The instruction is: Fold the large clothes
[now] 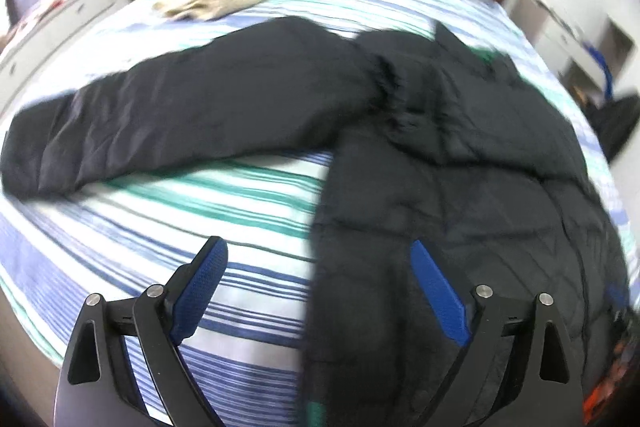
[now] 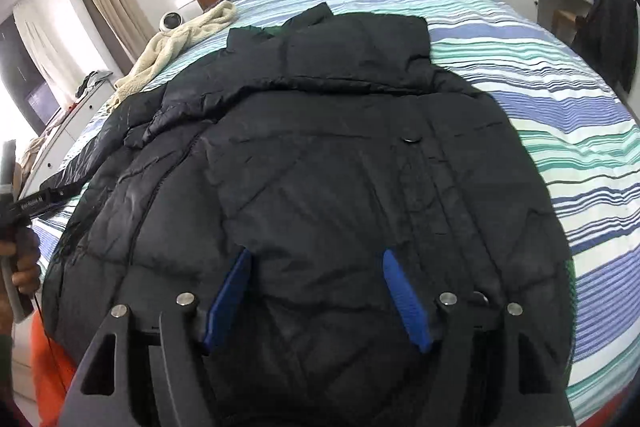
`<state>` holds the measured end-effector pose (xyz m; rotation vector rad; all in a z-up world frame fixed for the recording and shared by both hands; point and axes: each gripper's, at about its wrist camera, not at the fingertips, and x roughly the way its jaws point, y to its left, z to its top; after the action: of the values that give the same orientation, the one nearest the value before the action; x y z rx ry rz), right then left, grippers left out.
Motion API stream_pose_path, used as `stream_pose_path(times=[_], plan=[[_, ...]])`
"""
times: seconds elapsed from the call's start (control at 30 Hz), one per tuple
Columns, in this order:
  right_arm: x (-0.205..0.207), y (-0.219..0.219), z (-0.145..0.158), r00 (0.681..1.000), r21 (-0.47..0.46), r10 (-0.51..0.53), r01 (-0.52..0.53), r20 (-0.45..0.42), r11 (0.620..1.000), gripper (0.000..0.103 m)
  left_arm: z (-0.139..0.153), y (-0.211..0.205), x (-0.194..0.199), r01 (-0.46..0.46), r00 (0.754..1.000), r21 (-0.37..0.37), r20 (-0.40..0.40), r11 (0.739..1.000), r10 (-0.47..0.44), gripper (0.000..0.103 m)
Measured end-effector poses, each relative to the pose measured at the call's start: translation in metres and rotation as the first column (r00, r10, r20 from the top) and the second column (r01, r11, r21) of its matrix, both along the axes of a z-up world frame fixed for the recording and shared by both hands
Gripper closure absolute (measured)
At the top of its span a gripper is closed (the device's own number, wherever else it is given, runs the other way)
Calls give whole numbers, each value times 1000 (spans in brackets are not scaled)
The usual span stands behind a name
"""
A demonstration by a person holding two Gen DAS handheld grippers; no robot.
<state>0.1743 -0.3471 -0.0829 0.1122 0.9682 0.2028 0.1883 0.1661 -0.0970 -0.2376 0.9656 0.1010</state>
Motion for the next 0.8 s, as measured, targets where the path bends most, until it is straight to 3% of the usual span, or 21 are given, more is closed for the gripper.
stream_pose_path(times=[0.1,0.17,0.3,0.4,0.47,0.53,0.57,0.6,0.63,0.67,0.7,0.8], plan=[[-8,2,-1,1000,-15,3,-3,3,1000,33,-5,41,-1,-159,987,-60,24,985,161,9],[-13,2,-3,1000,-22,6,-5,10,1000,33,-12,74,0,-290,956,-85,29,953,293,9],[-15,4,-5,1000,-33,6,-5,20,999,33,-33,147,1,-513,852,-207,-4,833,524,9],[-14,5,-6,1000,-43,8,-7,21,999,32,-50,193,4,-615,772,-287,-32,734,634,9],[-14,6,-7,1000,-48,11,-10,22,999,32,-53,211,7,-653,731,-318,-25,688,682,6],[-14,6,-8,1000,-50,12,-11,24,999,31,-51,222,11,-679,701,-325,-20,658,713,7],[-14,6,-8,1000,-49,12,-11,26,999,31,-49,226,14,-693,686,-314,-14,649,727,21],[-14,6,-8,1000,-48,13,-11,28,999,31,-46,228,18,-720,665,-272,-9,639,746,62],[-14,6,-8,1000,-48,13,-11,28,999,31,-42,230,21,-729,662,-242,-11,641,749,82],[-14,6,-9,999,-49,13,-11,31,999,31,-38,230,23,-723,672,-221,-2,655,741,93],[-14,6,-9,999,-49,13,-12,34,999,31,-29,225,25,-717,681,-180,23,673,732,96],[-14,5,-11,999,-43,12,-10,43,999,30,18,190,37,-648,749,-15,168,762,640,98]])
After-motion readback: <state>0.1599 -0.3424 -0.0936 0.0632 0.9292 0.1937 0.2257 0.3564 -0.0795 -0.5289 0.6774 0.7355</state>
